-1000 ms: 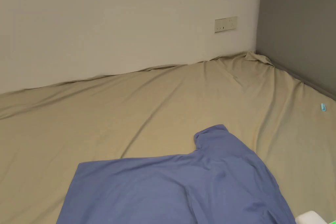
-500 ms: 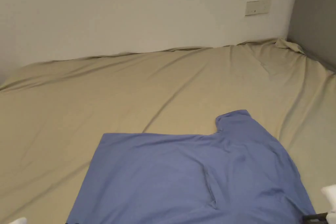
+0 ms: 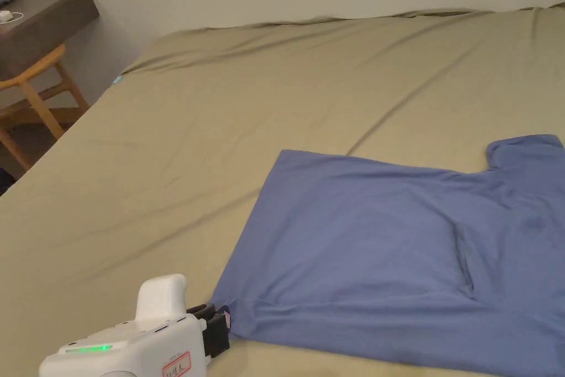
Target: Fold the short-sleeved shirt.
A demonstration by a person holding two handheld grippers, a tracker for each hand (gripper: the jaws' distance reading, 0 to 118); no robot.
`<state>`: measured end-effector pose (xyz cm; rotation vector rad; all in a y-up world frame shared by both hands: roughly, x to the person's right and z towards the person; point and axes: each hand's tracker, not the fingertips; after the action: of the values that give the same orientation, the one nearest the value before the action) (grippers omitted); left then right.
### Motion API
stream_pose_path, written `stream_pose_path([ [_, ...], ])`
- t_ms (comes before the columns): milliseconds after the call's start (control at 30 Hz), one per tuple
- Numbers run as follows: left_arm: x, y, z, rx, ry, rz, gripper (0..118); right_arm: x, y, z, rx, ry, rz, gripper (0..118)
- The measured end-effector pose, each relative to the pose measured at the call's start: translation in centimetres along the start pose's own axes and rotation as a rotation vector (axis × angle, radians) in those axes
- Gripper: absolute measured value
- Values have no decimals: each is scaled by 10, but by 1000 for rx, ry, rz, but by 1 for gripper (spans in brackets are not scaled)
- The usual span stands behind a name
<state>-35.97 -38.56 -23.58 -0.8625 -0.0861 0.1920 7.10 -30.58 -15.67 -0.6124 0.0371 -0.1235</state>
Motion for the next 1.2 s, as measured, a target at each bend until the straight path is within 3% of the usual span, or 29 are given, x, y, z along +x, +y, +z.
stream_pose_path([
  [67, -10, 11, -27, -18, 116, -103, 0, -32, 1, 8, 12, 1, 8, 3],
  [100, -17, 13, -47, -46, 172, -142, 0, 17, 14, 2, 20, 13, 5, 3],
  [200, -37, 15, -107, -204, 236, -127, 0, 10, 19, 10, 39, 62, -13, 3],
  [233, -41, 16, -121, -250, 273, -90, 10, 24, 21, 6, 36, 65, -16, 3],
  [267, -44, 15, -137, -313, 281, -69, 54, 24, 20, 6, 28, 55, -18, 3],
  [300, -49, 13, -151, -389, 233, -66, 118, 22, 18, 6, 28, 33, -27, 3],
  [333, -50, 9, -150, -377, 149, -57, 118, 21, 14, 5, 32, 6, -38, 3],
  [467, -40, 4, -149, -301, 213, -97, 116, 36, 5, -11, -60, 42, -121, 3],
  [500, -40, 1, -144, -274, 197, -103, 106, 41, 3, -19, -76, 44, -123, 3],
  [567, -44, 0, -132, -230, 225, -77, 73, 43, 1, -28, -104, 26, -90, 3],
  [600, -45, 1, -122, -193, 204, -71, 27, 45, 1, -32, -121, 5, -52, 3],
  [633, -44, 3, -109, -124, 146, -47, 1, 62, -1, -39, -131, -20, -29, 3],
  [700, -52, 12, -77, 7, -177, 162, 1, 83, 1, -46, -142, -97, -25, 3],
  [767, -58, 18, -71, -46, -374, 322, 1, 107, 7, -49, -139, -88, -120, 3],
  [833, -41, 26, -59, -22, -254, 257, 1, 133, 10, -56, -143, -97, -198, 3],
  [867, -37, 33, -52, 47, -124, 120, 1, 144, 9, -61, -146, -112, -198, 3],
  [900, -33, 36, -50, 46, -106, 93, 1, 159, 5, -70, -175, -114, -192, 9],
  [933, -30, 37, -50, 26, -140, 124, 1, 170, 2, -78, -217, -110, -206, 41],
  [967, -43, 42, -49, 22, -150, 146, 1, 179, -3, -87, -236, -109, -209, 98],
  [1000, -38, 38, -51, -48, -272, 294, 1, 187, -9, -100, -293, -105, -195, 117],
  [1033, -36, 39, -51, -53, -279, 304, 1, 190, -16, -116, -387, -132, -186, 113],
  [1067, -33, 40, -50, -56, -273, 301, 1, 189, -22, -119, -354, -93, -199, 114],
  [1133, -38, 40, -52, -51, -226, 272, 1, 199, -34, -144, -489, -67, -185, 116],
  [1200, -33, 41, -52, -64, -221, 269, 1, 192, -43, -159, -604, -174, -145, 116],
])
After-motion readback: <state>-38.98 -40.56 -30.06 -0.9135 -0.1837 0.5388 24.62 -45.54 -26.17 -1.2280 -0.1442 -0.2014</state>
